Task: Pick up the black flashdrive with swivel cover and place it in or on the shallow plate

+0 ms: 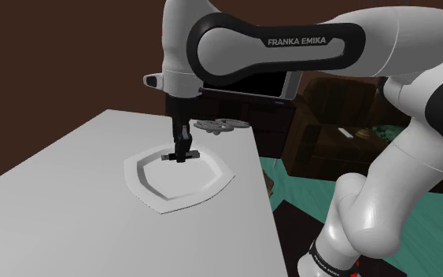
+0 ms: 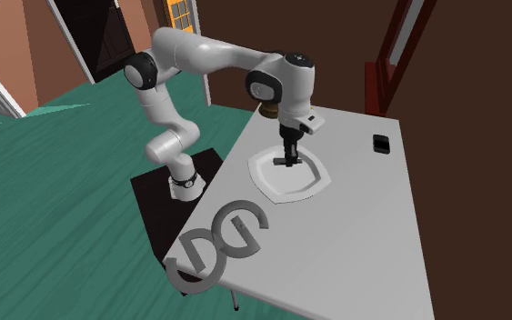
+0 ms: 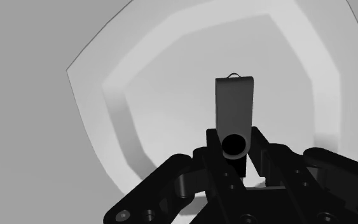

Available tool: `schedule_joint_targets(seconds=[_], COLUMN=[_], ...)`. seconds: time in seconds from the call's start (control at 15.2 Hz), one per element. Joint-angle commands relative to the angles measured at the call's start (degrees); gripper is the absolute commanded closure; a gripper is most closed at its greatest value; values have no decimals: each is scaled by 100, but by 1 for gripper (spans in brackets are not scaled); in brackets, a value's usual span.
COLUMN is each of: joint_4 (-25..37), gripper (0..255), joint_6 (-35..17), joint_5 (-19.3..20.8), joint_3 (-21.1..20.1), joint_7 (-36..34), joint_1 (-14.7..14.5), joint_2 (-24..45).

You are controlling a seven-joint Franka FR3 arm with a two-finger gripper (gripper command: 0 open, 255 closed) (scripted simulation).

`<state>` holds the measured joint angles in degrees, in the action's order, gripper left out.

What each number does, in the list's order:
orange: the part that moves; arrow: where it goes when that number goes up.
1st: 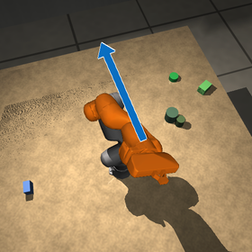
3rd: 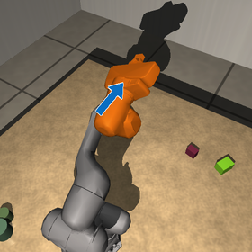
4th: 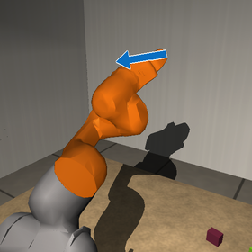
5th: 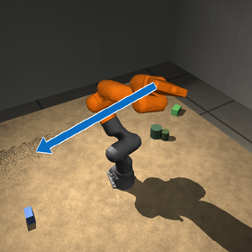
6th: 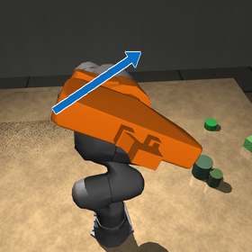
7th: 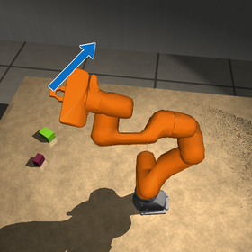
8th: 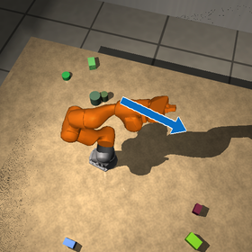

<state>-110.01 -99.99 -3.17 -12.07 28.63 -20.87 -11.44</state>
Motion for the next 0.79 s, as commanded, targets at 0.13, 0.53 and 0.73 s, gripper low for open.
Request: schedule_joint_targets(seconds=[0.13,0.53,0.73], joint_4=[-305,-661,-661], gripper=[255,255,255], joint_6=[-310,-678,-678], joint_5=[-4,-9,-9], joint_3=[-10,-21,-21], joint_7=[1,6,6], joint_1=[-6,-12,-12], joint_2=[2,15,15])
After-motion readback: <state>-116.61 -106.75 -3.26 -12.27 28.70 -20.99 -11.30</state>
